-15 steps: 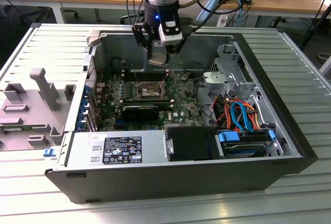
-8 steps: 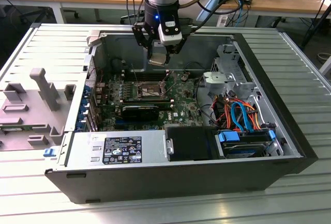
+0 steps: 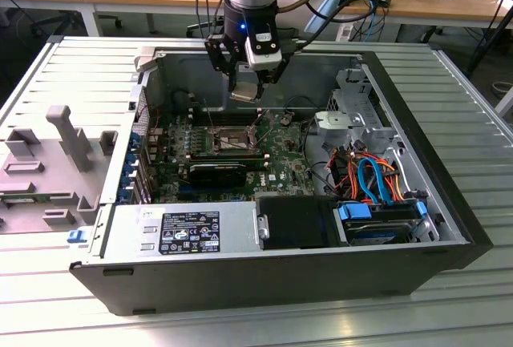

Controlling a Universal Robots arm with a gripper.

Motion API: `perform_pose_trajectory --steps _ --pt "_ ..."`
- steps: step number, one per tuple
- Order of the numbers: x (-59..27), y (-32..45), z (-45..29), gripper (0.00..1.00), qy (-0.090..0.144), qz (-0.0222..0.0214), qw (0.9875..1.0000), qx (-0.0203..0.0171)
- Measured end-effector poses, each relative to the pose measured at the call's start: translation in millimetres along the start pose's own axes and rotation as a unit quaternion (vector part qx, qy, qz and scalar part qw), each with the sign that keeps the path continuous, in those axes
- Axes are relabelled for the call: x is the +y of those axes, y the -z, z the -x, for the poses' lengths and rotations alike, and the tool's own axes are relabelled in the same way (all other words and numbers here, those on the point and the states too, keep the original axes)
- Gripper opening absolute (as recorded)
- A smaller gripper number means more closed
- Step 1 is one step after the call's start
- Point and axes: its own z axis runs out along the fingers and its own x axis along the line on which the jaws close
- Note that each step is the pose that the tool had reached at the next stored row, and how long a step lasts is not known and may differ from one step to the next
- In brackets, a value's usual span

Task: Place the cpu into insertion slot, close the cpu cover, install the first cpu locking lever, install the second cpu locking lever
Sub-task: 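Place the cpu into insertion slot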

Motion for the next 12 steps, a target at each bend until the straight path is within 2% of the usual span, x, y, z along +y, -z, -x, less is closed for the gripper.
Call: perform_pose_trajectory --steps 12 --pt "0.0 0.0 0.0 0.54 -0.004 0.0001 1.0 -0.0003"
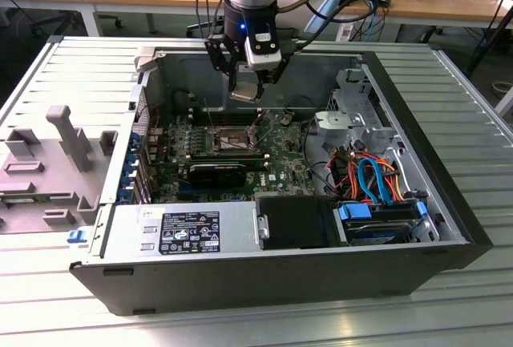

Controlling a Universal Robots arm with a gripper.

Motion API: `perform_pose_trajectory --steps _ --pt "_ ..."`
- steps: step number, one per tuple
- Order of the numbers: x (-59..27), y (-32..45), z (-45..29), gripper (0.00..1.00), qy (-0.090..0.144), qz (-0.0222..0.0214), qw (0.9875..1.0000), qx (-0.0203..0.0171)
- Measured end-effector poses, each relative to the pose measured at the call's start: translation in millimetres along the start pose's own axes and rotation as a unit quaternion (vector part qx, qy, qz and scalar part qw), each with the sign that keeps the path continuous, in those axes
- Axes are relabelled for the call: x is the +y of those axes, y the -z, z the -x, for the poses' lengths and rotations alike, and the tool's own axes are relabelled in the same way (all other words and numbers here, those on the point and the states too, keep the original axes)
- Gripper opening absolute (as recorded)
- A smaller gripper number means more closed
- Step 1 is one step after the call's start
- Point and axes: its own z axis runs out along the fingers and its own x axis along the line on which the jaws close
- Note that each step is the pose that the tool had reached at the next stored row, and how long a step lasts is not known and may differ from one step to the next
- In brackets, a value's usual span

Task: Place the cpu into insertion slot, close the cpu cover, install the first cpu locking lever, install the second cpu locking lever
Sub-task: 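Place the cpu into insertion slot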

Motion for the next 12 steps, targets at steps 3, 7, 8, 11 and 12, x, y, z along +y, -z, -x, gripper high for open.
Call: perform_pose_trajectory --steps 3,7,8,11,12 --pt "0.0 0.0 0.0 0.54 -0.001 0.0 1.0 -0.0001" --pt "0.0 0.0 0.0 0.54 -0.003 0.0001 1.0 -0.0002" --pt "0.0 0.0 0.0 0.54 -0.003 0.0001 1.0 -0.0002" --pt "0.0 0.0 0.0 0.54 -0.004 0.0001 1.0 -0.0003" --pt "0.0 0.0 0.0 0.54 -0.004 0.0001 1.0 -0.0004"
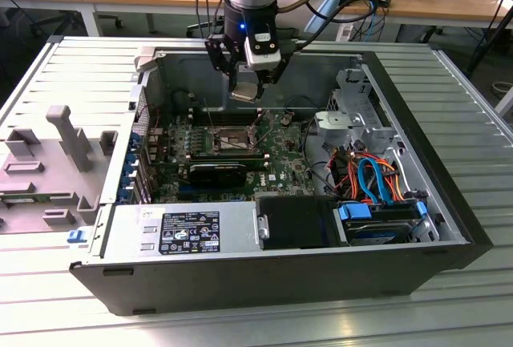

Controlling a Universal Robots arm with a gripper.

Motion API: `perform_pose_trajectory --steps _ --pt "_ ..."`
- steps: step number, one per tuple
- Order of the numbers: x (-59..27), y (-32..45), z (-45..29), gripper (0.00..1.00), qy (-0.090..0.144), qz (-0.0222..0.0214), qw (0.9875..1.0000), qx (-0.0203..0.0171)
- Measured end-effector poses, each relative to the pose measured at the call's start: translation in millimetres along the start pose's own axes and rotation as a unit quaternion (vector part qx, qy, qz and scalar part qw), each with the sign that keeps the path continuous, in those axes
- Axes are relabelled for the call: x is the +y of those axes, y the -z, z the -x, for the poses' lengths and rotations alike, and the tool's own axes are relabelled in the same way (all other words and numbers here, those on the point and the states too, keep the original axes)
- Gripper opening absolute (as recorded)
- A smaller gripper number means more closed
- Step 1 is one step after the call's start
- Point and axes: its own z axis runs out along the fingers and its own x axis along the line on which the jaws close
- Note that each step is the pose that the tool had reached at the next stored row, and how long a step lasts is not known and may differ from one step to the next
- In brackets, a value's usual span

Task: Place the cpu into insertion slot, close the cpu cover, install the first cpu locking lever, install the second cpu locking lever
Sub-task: 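Place the cpu into insertion slot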

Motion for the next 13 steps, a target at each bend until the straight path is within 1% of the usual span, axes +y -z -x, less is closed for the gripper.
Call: perform_pose_trajectory --steps 13 --pt "0.0 0.0 0.0 0.54 -0.005 0.0001 1.0 -0.0004"
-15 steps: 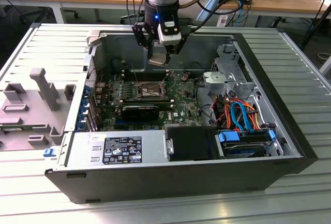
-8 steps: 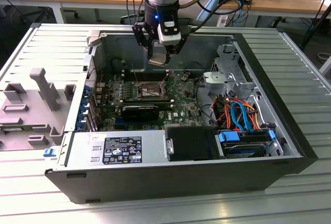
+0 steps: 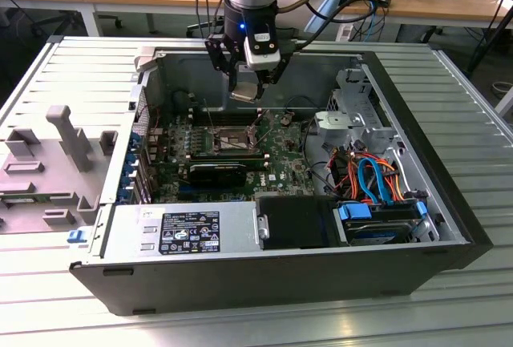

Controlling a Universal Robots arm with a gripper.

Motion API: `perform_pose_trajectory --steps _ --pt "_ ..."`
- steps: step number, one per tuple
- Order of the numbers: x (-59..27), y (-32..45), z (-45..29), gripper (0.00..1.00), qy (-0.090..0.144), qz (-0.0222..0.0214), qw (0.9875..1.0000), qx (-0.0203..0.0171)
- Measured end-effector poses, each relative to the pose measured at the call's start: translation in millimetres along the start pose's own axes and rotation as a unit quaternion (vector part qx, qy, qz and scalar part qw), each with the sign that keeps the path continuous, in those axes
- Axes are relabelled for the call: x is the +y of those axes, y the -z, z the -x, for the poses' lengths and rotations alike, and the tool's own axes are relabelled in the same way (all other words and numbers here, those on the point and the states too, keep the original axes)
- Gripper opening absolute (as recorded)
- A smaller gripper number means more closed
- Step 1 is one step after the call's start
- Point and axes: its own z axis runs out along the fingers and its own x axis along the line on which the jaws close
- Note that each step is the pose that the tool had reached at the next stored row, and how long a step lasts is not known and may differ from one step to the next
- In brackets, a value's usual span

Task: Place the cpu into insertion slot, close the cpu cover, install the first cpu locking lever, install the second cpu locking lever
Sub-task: 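Place the cpu into insertion slot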

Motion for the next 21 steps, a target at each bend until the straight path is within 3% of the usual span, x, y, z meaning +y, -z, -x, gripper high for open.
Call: perform_pose_trajectory --steps 21 --pt "0.0 0.0 0.0 0.54 -0.008 0.0001 1.0 -0.0007"
